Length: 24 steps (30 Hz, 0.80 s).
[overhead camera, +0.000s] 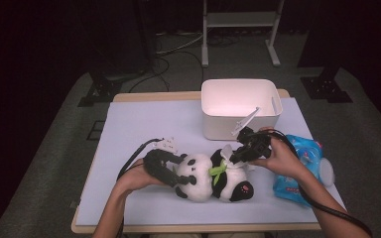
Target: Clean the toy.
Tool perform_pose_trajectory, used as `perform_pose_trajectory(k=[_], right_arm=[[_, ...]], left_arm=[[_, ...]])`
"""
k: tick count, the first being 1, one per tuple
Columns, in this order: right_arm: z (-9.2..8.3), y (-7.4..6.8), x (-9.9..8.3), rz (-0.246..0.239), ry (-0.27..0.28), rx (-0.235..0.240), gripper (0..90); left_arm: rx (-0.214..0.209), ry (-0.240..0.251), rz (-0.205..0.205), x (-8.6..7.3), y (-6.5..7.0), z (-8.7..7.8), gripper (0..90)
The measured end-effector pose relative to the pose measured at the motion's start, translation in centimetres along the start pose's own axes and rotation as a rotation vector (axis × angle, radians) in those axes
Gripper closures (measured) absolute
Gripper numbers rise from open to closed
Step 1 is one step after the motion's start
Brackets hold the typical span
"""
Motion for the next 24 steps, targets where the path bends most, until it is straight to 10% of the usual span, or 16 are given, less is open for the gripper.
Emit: perform_pose_trajectory(k=[24], right_arm=[[-2.3, 0.3, -2.6, 0.042, 0.112, 0.018, 85.6]], left_arm=[[-0.053, 0.062, 0.002, 1.6, 0.8, 0.1, 25.4]])
Point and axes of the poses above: each handheld gripper's, and its own axes: z roughly forward along the jaws, x roughly out of its top, y roughly to its right, the point moved 5 cm from there along z, roughly forward along the jaws, and after that the axes turned 12 degrees about y, right-handed, at the moved point
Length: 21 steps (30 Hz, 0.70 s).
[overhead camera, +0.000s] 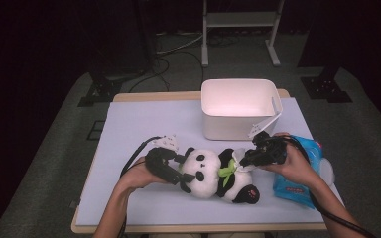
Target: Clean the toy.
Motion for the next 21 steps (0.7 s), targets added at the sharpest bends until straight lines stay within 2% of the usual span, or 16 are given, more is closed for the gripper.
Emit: perform_pose_trajectory(k=[6, 9, 14, 16, 21], right_arm=[[-1.2, -1.2, 1.0, -0.021, 0.047, 0.041, 85.6], [-1.1, -1.6, 1.4, -0.034, 0.043, 0.034, 85.6], [-0.9, -2.3, 2.1, -0.047, 0.058, 0.058, 85.6], [-0.5, -3.0, 3.0, -0.065, 0.059, 0.073, 85.6], [-0.1, -3.4, 4.0, -0.081, 0.049, 0.08, 85.6]], left_arm=[[0.003, 0.011, 0.034, 1.0, 0.8, 0.3, 25.9], [0.008, 0.007, 0.048, 1.3, 1.1, 0.4, 25.9], [0.003, 0.017, 0.06, 1.7, 1.5, 0.5, 26.2], [-0.003, 0.025, 0.076, 2.1, 1.9, 0.6, 26.5], [0.003, 0.02, 0.094, 2.3, 2.2, 0.7, 26.4]])
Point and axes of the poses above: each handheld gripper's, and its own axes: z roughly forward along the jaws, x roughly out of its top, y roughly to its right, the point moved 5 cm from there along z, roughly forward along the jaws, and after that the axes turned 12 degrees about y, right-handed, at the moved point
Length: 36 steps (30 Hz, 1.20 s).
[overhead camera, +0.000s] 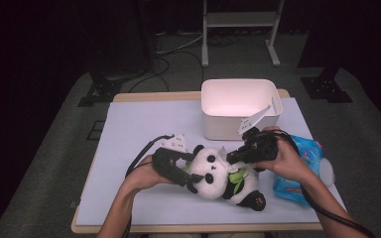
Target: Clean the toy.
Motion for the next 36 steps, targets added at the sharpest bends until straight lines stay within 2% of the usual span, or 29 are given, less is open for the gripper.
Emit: perform_pose_trajectory(k=[10, 20, 26, 36], right_arm=[[1.1, 0.1, 3.2, -0.029, -0.021, 0.018, 85.5], [3.2, 0.6, 4.9, -0.034, -0.047, 0.024, 85.4], [2.8, 1.2, 4.3, -0.021, -0.049, 0.009, 85.4], [0.8, 1.7, 1.6, 0.009, -0.043, -0.015, 85.4]], left_arm=[[-0.008, -0.001, 0.054, 1.0, 0.8, 0.2, 26.4], [-0.004, -0.005, 0.057, 1.1, 1.0, 0.4, 26.4], [0.007, -0.009, 0.058, 1.0, 0.9, 0.4, 26.4], [0.013, -0.014, 0.056, 0.9, 0.9, 0.5, 26.4]])
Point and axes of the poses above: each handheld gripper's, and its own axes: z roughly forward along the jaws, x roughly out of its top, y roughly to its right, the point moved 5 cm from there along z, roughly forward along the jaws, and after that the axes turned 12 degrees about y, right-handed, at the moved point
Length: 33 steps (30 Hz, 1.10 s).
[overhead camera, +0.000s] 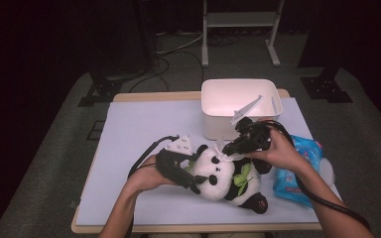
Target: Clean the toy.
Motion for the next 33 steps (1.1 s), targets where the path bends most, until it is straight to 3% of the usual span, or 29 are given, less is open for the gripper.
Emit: perform_pose_trajectory(k=[3, 17, 33], right_arm=[[-0.4, 0.1, -0.8, 0.026, 0.004, -0.007, 85.4], [-2.3, -0.2, -4.7, 0.048, 0.004, -0.029, 85.4], [-2.2, 0.0, -6.0, 0.057, 0.019, -0.031, 85.9]], left_arm=[[-0.001, 0.0, -0.003, 0.0, 0.0, 0.0, 26.4], [0.009, -0.009, -0.002, 0.2, -0.2, 0.1, 26.4], [0.015, -0.025, -0.01, 0.2, -0.5, -0.1, 24.0]])
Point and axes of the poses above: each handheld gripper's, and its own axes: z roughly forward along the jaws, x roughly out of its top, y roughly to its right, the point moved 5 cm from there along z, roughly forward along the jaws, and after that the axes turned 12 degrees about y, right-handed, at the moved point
